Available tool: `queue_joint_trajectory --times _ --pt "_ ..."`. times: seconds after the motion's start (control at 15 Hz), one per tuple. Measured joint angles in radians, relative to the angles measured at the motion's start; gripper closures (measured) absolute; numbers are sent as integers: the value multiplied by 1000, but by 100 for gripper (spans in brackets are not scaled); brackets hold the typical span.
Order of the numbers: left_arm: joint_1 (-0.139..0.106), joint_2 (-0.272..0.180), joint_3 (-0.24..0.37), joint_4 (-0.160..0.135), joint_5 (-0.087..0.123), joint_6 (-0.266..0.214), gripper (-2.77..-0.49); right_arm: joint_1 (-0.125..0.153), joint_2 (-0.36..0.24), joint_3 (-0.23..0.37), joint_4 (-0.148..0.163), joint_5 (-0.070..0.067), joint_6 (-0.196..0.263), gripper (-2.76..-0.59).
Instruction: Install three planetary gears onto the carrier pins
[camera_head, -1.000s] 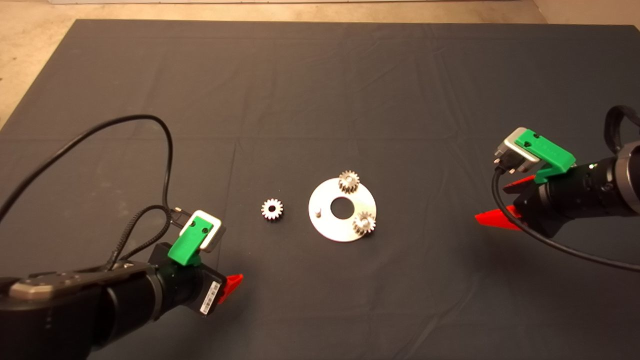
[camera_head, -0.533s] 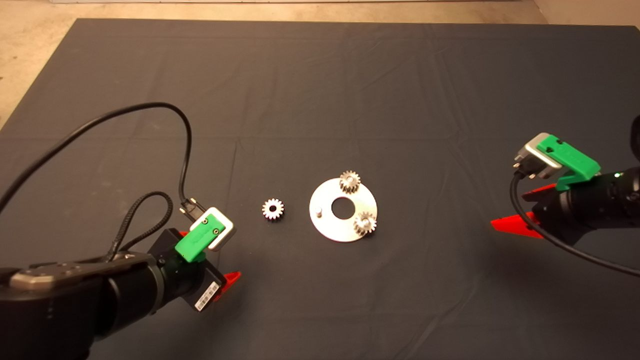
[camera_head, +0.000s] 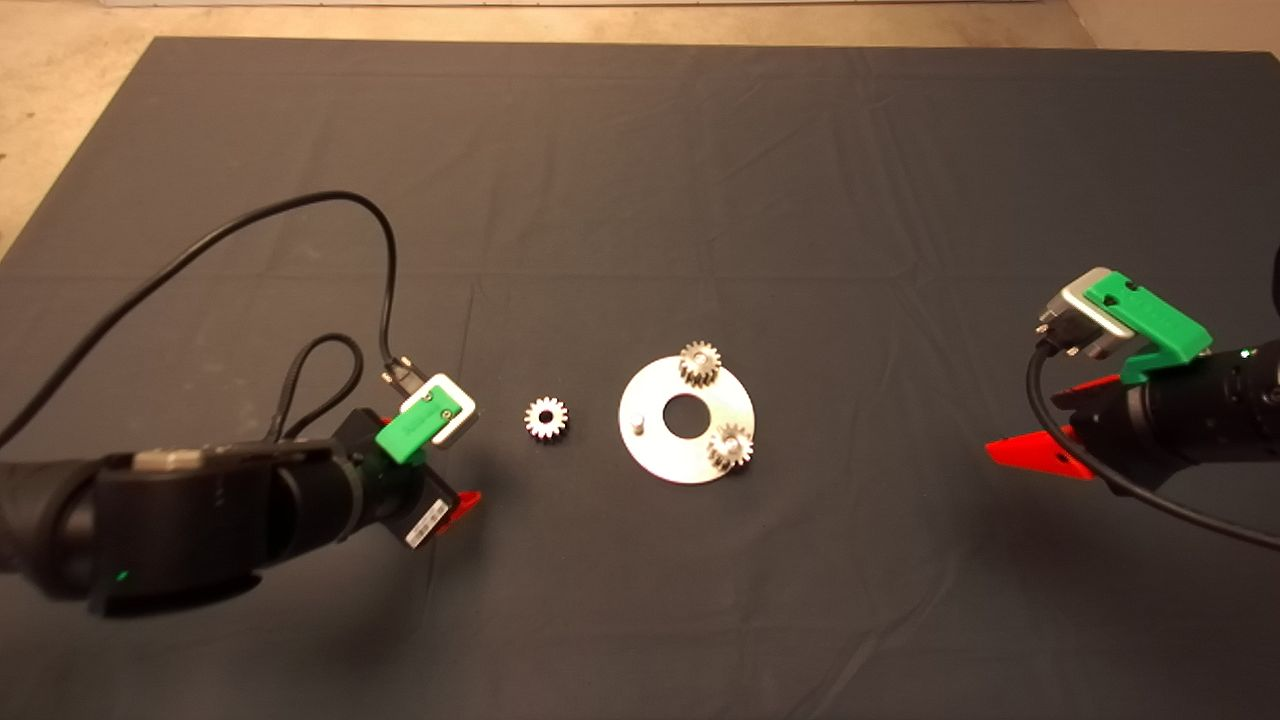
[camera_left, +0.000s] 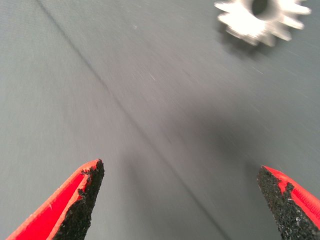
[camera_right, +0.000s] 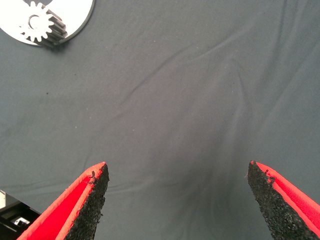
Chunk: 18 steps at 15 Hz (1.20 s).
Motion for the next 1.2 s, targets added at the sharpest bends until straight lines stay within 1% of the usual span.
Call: queue_joint_trajectory --times 0.07,0.13,0.2,0.27,0.33,0.4,0.47,0.6,0.73,0.87,1.0,1.07,1.2 --pt "0 17 -23 0 -13 3 -222 0 1 0 0 -10 0 -205" --pt "-3 38 -34 0 -26 4 -222 0 3 0 1 -20 0 -205" --pt "-12 61 -36 -1 -33 4 -222 0 3 0 1 -24 0 -205" --pt "-24 85 -44 0 -38 4 -222 0 3 0 1 -27 0 -205" --pt "-34 102 -54 0 -42 3 -222 0 3 0 2 -38 0 -205" --pt "-39 112 -58 0 -43 -1 -222 0 3 0 2 -44 0 -205" --pt "-43 117 -58 -1 -44 -9 -222 0 3 0 2 -46 0 -205" --pt "-53 120 -62 0 -43 -21 -222 0 3 0 2 -43 -1 -205" --pt "-53 125 -74 0 -41 -33 -222 0 2 0 2 -46 -4 -205" --pt "-54 149 -80 0 -45 -46 -222 0 2 0 2 -46 -4 -205" --pt "-55 158 -86 0 -44 -51 -222 0 2 0 2 -45 -4 -205" --pt "-55 164 -88 0 -43 -54 -222 0 2 0 2 -47 -4 -205" --pt "-54 182 -92 0 -44 -66 -222 0 2 0 2 -46 -6 -205"
